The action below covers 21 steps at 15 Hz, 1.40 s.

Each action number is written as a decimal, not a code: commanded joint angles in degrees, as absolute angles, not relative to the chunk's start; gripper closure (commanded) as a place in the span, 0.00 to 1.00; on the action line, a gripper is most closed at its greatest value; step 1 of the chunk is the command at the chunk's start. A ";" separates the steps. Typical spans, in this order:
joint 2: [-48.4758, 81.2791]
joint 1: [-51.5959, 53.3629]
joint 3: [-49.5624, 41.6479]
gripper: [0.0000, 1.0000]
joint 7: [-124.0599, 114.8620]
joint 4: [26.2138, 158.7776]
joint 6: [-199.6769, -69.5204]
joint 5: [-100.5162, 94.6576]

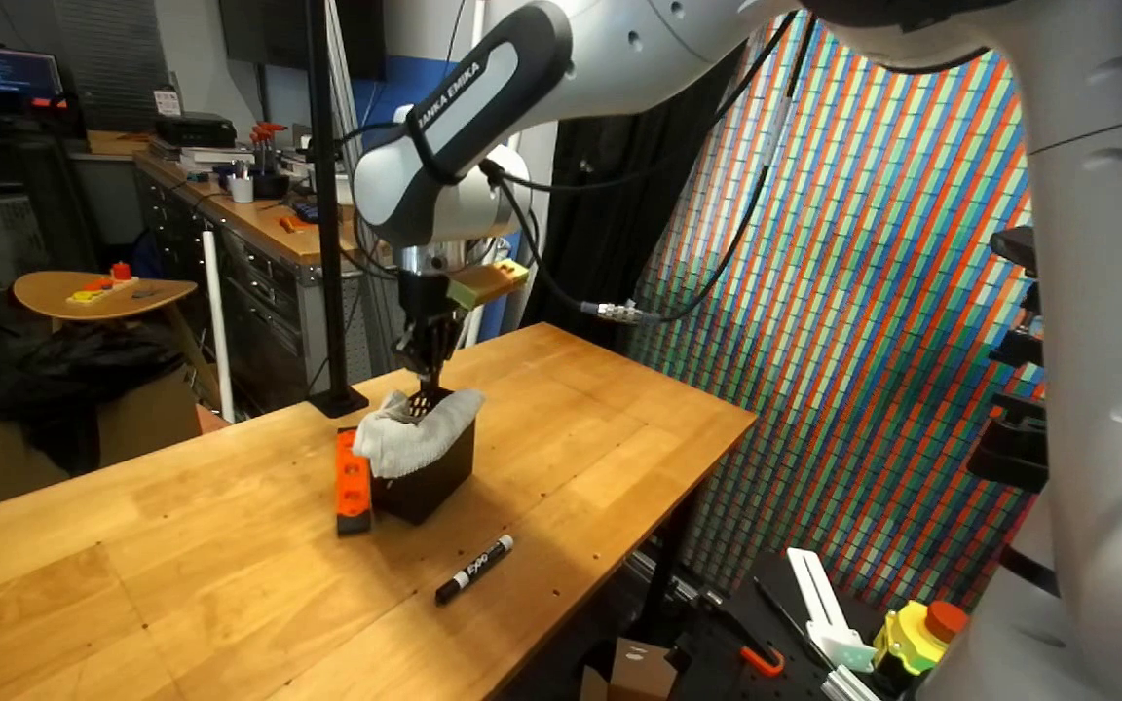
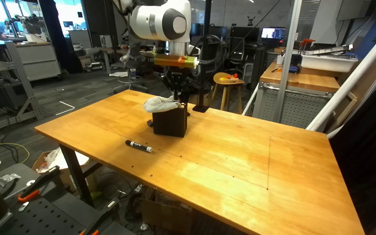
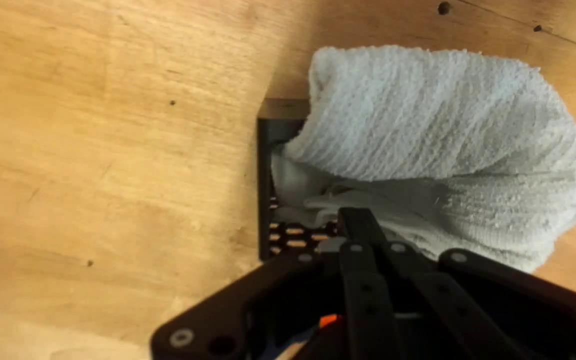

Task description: Put the white towel inside the black holder

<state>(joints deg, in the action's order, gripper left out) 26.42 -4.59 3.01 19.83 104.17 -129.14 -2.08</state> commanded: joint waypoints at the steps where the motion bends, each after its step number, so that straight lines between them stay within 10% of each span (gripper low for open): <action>1: 18.30 -5.12 2.10 1.00 22.69 106.83 -128.17 -3.57; 21: 9.34 -5.39 0.36 1.00 30.21 125.94 -133.46 -3.09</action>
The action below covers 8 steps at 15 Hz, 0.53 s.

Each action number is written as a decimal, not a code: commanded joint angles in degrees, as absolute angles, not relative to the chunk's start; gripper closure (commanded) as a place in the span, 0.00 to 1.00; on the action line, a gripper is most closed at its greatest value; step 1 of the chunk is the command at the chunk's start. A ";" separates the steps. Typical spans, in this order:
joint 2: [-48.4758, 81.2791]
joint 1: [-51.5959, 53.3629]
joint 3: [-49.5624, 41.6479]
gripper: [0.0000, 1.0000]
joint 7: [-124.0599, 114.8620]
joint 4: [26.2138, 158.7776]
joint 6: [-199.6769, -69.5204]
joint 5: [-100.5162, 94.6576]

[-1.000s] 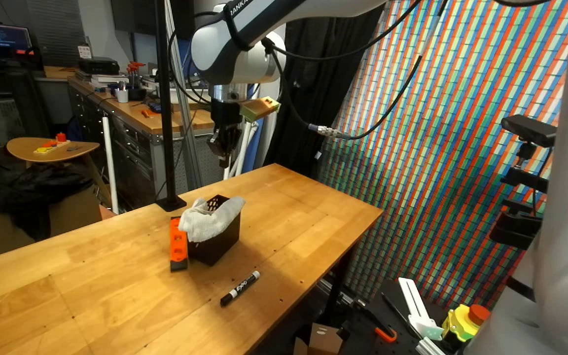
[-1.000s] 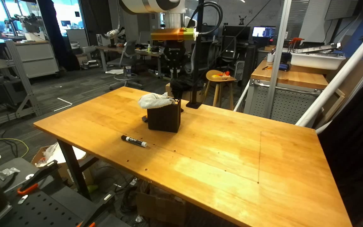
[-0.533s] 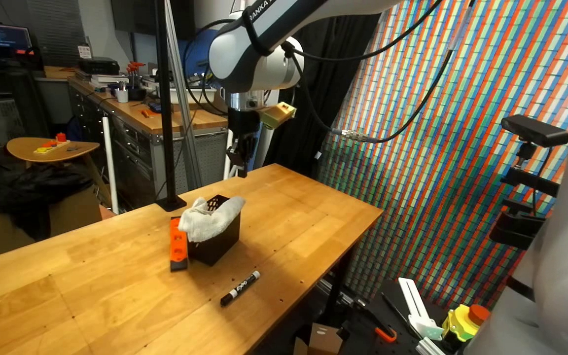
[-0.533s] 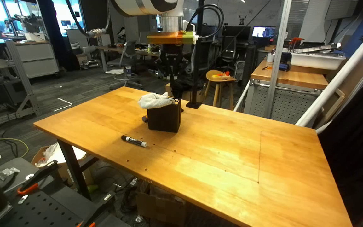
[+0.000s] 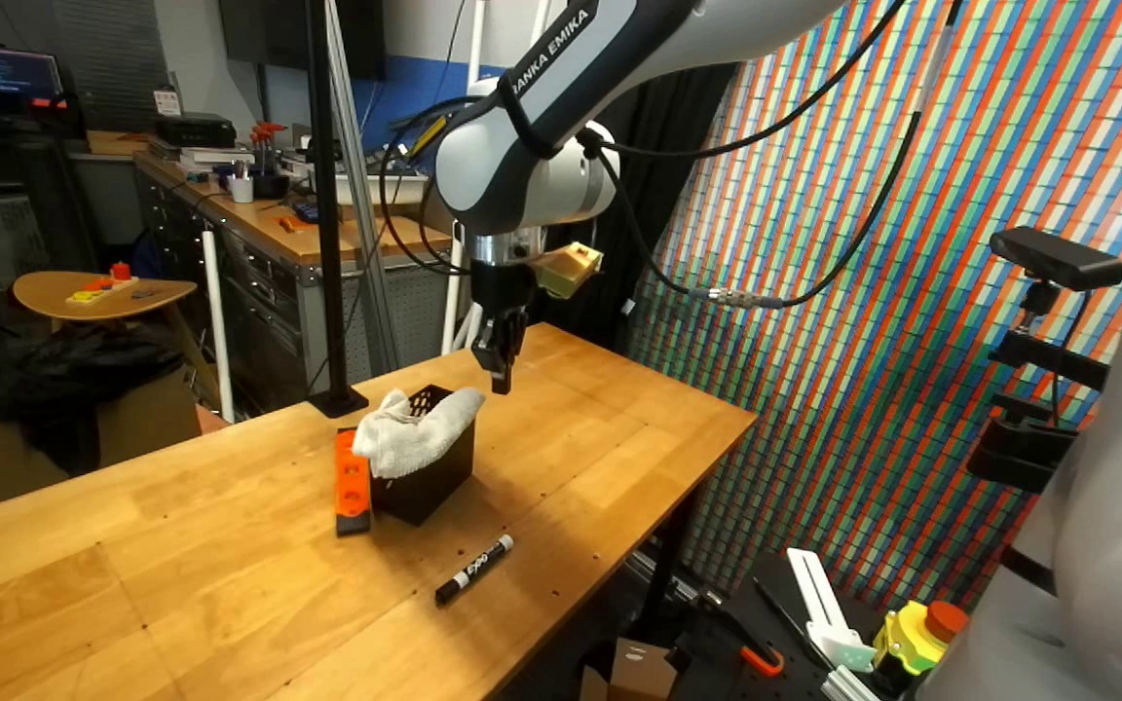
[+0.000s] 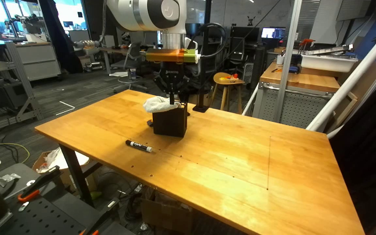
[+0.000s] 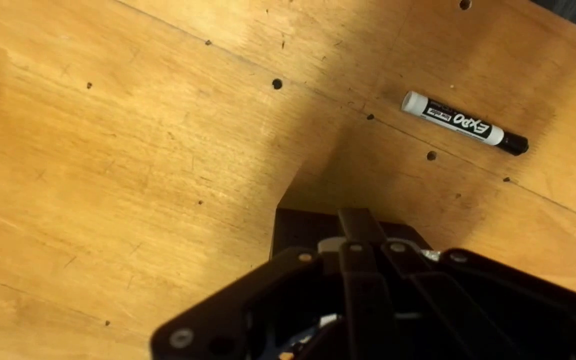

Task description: Put the white towel inside the black holder

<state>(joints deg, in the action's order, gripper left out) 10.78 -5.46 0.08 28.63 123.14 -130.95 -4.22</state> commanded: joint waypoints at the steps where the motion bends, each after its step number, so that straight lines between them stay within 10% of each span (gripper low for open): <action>1: 9.57 -5.38 0.46 1.00 30.39 126.49 -133.97 -2.85; 8: 12.01 -5.18 1.71 1.00 30.73 127.18 -137.58 -0.36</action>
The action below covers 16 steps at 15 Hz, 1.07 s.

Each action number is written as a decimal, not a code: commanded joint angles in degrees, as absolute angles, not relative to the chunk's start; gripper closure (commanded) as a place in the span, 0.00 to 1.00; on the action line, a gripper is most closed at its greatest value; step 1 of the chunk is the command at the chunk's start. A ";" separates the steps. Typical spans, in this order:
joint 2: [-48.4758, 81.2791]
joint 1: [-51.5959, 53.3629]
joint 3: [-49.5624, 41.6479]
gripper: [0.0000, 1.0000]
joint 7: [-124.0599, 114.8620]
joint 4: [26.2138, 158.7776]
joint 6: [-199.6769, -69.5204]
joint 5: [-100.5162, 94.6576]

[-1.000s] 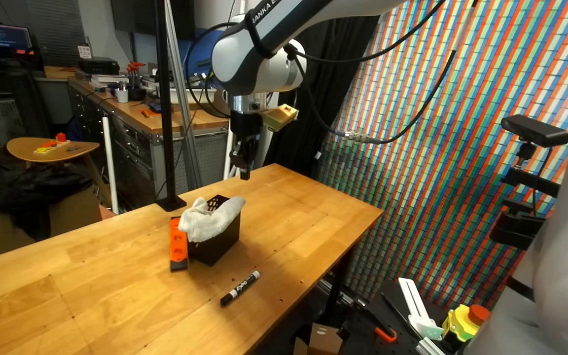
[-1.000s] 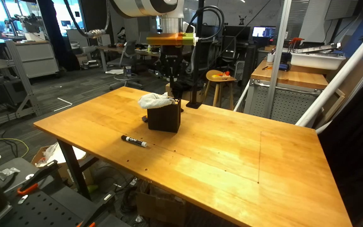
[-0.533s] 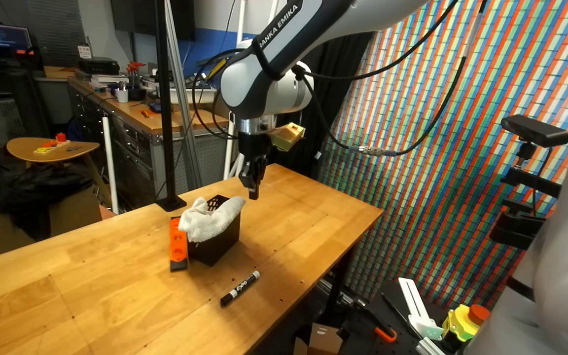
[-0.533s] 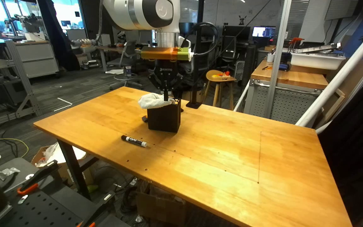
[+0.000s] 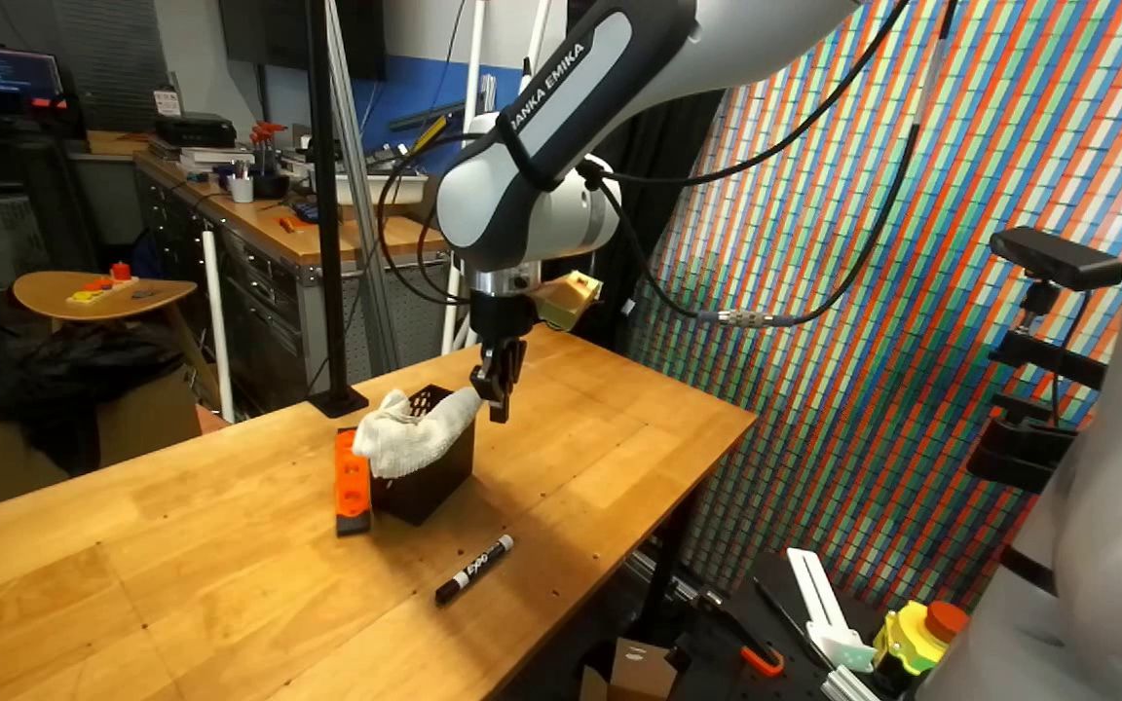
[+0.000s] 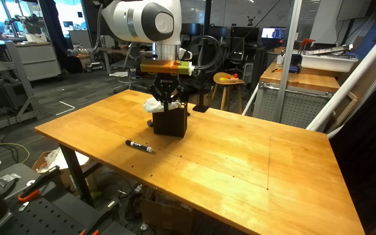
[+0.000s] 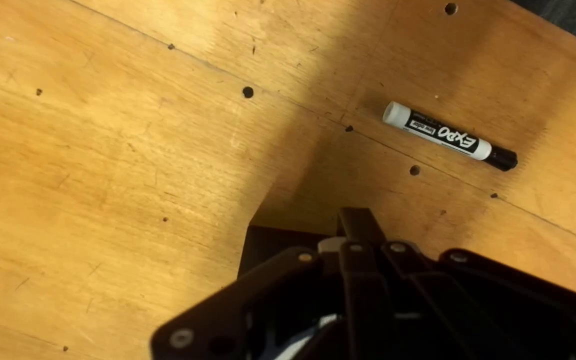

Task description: Put the white towel inside the black holder

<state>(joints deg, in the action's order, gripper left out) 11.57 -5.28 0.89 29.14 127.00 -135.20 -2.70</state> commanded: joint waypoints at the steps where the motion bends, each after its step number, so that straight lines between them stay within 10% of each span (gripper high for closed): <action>1: 12.53 -5.13 2.08 1.00 30.87 126.98 -138.07 0.11; 16: 15.12 -5.48 4.54 1.00 30.46 125.69 -141.74 2.73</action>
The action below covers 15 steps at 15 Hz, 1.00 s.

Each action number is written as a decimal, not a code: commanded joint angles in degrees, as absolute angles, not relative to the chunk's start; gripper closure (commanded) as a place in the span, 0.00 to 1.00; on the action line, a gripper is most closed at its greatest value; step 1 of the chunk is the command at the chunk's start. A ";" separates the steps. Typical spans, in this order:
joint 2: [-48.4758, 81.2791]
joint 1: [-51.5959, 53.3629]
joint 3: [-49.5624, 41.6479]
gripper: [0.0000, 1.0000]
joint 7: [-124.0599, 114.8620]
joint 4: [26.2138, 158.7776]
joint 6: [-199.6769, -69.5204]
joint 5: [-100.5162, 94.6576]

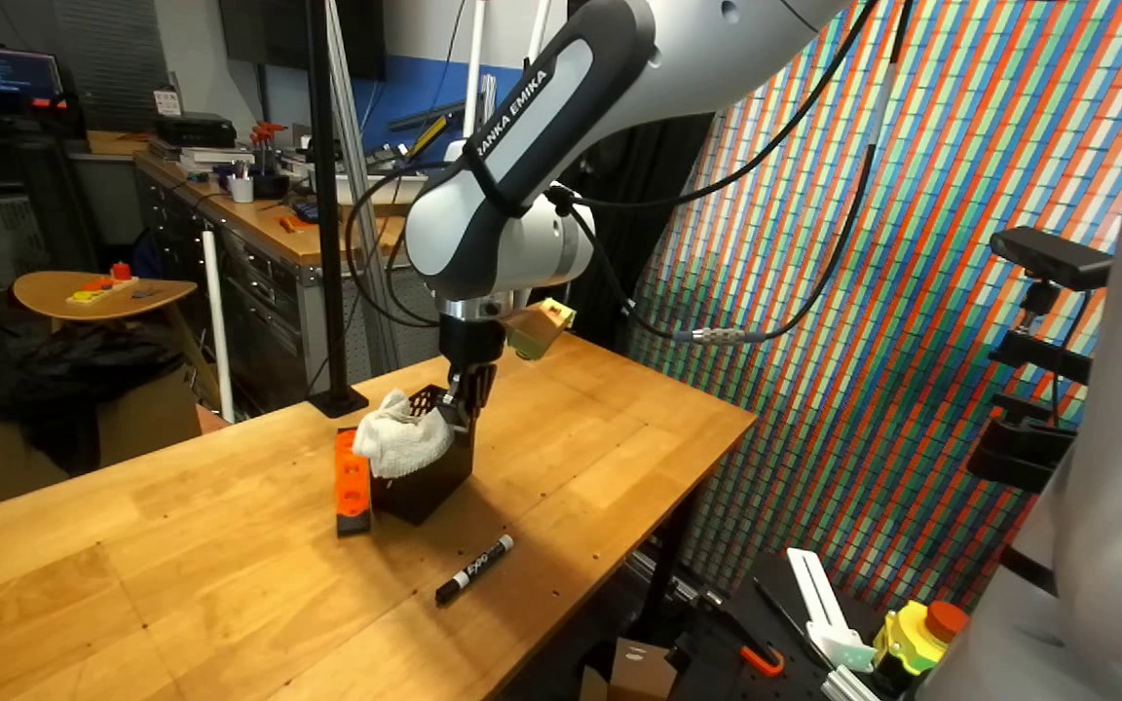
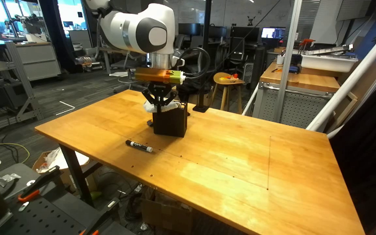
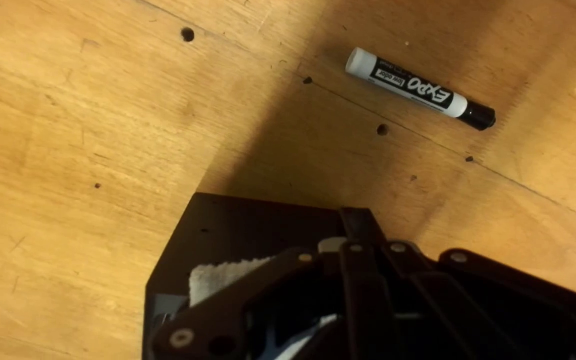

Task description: Put the white towel inside the black holder

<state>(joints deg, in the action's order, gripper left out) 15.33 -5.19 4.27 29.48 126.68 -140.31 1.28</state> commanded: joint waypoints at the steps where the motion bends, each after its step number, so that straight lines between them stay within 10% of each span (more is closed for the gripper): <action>1: 15.18 -5.52 4.58 1.00 30.52 125.29 -142.20 2.80; 15: 17.46 -4.92 5.90 1.00 30.89 119.93 -142.28 2.05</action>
<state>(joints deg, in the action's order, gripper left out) 16.20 -5.15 5.56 29.66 121.79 -142.24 1.31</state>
